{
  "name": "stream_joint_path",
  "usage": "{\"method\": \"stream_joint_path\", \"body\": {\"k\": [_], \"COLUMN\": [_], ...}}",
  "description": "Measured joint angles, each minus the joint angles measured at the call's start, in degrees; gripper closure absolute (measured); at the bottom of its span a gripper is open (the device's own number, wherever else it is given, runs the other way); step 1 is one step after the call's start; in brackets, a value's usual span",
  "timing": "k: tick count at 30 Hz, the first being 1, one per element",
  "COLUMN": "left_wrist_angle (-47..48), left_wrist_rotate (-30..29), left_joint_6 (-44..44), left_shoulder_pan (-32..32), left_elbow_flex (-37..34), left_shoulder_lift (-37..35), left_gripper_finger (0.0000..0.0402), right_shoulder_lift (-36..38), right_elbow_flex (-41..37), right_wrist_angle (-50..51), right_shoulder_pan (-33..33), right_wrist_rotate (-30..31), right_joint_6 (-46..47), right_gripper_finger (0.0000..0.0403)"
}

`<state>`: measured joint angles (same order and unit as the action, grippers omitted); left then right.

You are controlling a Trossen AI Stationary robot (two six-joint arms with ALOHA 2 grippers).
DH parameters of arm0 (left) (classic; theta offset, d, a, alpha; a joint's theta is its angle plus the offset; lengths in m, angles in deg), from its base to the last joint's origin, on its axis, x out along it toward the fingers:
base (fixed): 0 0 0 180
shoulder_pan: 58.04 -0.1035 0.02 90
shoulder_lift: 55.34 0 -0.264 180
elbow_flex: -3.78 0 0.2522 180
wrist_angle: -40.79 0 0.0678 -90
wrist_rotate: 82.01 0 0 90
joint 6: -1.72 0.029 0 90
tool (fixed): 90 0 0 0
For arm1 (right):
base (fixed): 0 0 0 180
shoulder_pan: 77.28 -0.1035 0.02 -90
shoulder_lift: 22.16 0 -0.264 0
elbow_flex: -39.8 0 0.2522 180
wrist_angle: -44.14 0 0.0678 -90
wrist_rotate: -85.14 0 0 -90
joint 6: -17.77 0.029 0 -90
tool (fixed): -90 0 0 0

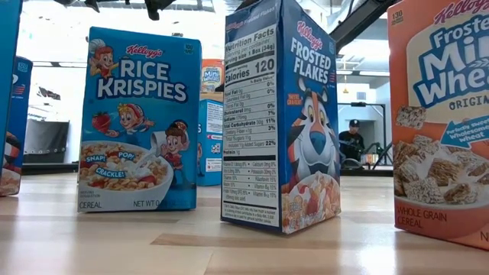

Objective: Stack cereal on shelf
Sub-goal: Put the right orange cereal box on the shelf aligned with the other orange cereal box, then put the orange cereal box on the shelf aligned with the other cereal boxes

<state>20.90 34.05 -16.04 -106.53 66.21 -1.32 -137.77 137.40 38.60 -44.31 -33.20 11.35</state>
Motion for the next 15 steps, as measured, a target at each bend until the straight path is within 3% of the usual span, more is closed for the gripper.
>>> {"method": "stream_joint_path", "body": {"k": [15], "left_wrist_angle": [1.07], "left_wrist_rotate": [0.47], "left_joint_6": [-0.14], "left_shoulder_pan": [0.00], "left_elbow_flex": [0.00], "left_shoulder_lift": [-0.02], "left_gripper_finger": [0.0173], "right_shoulder_lift": [11.84], "right_elbow_flex": [0.31], "right_wrist_angle": [20.95], "right_shoulder_pan": [3.69], "right_wrist_rotate": [-0.12], "right_joint_6": [-4.10], "right_gripper_finger": [0.0131]}}
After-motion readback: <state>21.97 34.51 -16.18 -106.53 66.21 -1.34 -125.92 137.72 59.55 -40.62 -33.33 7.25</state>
